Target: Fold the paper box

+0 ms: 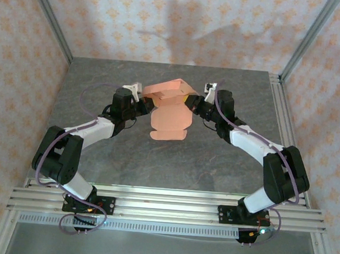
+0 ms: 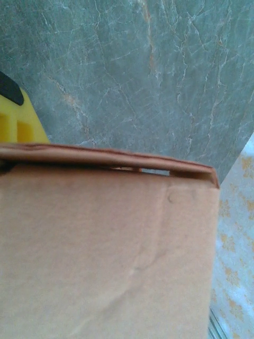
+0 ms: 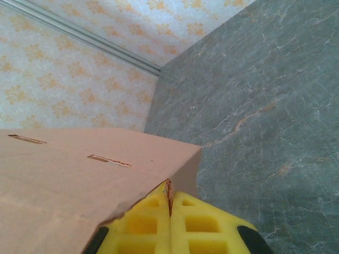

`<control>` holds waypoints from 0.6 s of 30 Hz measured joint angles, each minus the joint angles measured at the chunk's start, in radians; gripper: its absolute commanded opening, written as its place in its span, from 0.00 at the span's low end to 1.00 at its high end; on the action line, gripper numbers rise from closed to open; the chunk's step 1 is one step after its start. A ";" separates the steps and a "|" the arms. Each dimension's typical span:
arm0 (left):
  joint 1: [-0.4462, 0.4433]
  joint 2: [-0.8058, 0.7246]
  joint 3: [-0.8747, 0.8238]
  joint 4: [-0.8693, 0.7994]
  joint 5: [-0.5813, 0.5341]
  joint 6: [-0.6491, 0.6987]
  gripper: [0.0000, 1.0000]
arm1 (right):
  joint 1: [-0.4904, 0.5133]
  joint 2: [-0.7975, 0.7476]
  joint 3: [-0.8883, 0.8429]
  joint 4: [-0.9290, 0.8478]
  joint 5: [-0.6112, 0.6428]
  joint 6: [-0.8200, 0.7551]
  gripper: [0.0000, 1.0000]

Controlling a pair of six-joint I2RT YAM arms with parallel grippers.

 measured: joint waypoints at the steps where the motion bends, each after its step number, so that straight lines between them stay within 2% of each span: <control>1: 0.000 0.000 0.000 0.000 -0.002 0.000 0.00 | 0.002 0.000 0.003 -0.006 0.000 -0.008 0.28; 5: 0.000 0.005 0.000 0.001 -0.006 0.000 0.00 | 0.012 0.002 0.006 -0.024 0.004 -0.021 0.29; 6: 0.000 0.010 0.000 0.001 -0.006 0.000 0.00 | 0.014 0.005 0.006 -0.027 0.004 -0.023 0.26; 9: 0.000 0.021 0.000 0.001 -0.007 0.000 0.00 | 0.015 0.016 0.006 -0.035 0.004 -0.024 0.01; 10: 0.000 0.024 0.000 0.001 -0.012 0.000 0.00 | 0.015 0.018 0.006 -0.039 0.005 -0.024 0.00; 14: 0.000 0.031 0.000 0.000 -0.014 0.000 0.00 | 0.015 0.020 0.006 -0.050 0.013 -0.034 0.00; 15: 0.000 0.031 0.000 0.001 -0.014 0.000 0.00 | 0.015 0.020 0.007 -0.050 0.014 -0.034 0.07; 16: 0.000 0.031 0.000 0.001 -0.015 0.000 0.00 | 0.015 0.020 0.009 -0.052 0.014 -0.034 0.21; 17: 0.000 0.031 0.000 0.001 -0.014 0.000 0.00 | 0.015 0.020 0.011 -0.056 0.014 -0.033 0.28; 18: 0.000 0.031 0.000 0.001 -0.014 0.000 0.00 | 0.015 0.020 0.013 -0.058 0.014 -0.034 0.27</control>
